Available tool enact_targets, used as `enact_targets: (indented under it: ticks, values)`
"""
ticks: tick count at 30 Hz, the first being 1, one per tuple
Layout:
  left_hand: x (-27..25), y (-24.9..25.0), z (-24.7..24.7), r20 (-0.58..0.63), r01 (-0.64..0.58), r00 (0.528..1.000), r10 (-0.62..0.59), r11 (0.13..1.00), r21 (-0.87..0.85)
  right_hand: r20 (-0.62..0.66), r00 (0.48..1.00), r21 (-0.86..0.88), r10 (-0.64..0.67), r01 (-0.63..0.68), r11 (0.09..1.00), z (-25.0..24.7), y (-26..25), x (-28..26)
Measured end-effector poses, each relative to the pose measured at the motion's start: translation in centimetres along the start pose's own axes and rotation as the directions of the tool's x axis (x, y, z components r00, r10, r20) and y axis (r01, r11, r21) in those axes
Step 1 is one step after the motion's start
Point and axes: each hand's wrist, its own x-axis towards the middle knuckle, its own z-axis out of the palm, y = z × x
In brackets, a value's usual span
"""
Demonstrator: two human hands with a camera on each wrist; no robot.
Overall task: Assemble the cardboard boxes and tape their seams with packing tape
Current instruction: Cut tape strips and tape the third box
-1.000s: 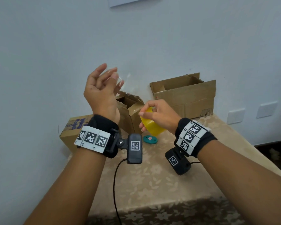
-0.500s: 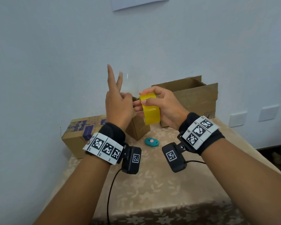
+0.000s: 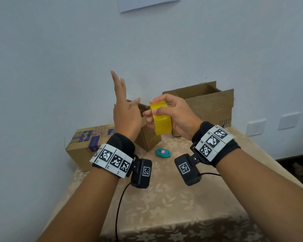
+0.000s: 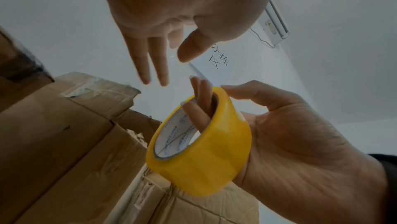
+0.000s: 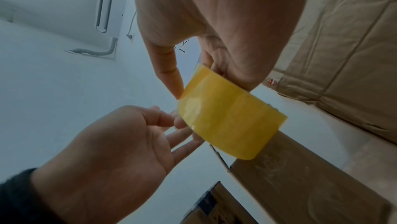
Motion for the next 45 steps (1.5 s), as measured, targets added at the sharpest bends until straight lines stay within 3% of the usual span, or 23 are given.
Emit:
enact_targets:
  ticks: [7,11,15,23,34,38,45]
  values:
    - [-0.5,0.7,0.2,0.096,0.013,0.995,-0.004,0.995,-0.096,-0.012,1.000,-0.009,0.010,-0.010,1.000,0.3,0.1,-0.2]
    - [-1.0,1.1,0.0,0.091,-0.083,0.992,0.085,0.996,-0.033,-0.040,0.999,-0.050,0.002,-0.004,0.999,0.2,0.1,-0.1]
    - [-0.7,1.0,-0.3,0.037,-0.123,0.992,0.123,0.992,0.017,-0.033,0.999,-0.087,0.000,-0.003,0.996,0.2,0.1,0.0]
    - [-1.2,1.1,0.0,0.061,-0.169,0.985,0.164,0.983,0.068,-0.023,1.000,-0.160,-0.001,-0.003,0.987,0.5,0.5,0.3]
    - [-1.0,0.7,0.0,0.069,-0.158,0.986,0.151,0.981,0.111,-0.040,0.999,-0.232,0.015,-0.024,0.972,0.6,0.5,0.2]
    - [-0.7,0.4,-0.2,0.077,-0.089,0.993,0.086,0.995,0.034,-0.009,0.999,-0.279,0.054,-0.054,0.959,0.4,0.9,0.6]
    - [-0.5,0.3,0.0,0.128,-0.001,0.992,0.017,0.992,-0.125,-0.070,0.997,-0.306,0.039,-0.059,0.950,0.2,1.3,0.9]
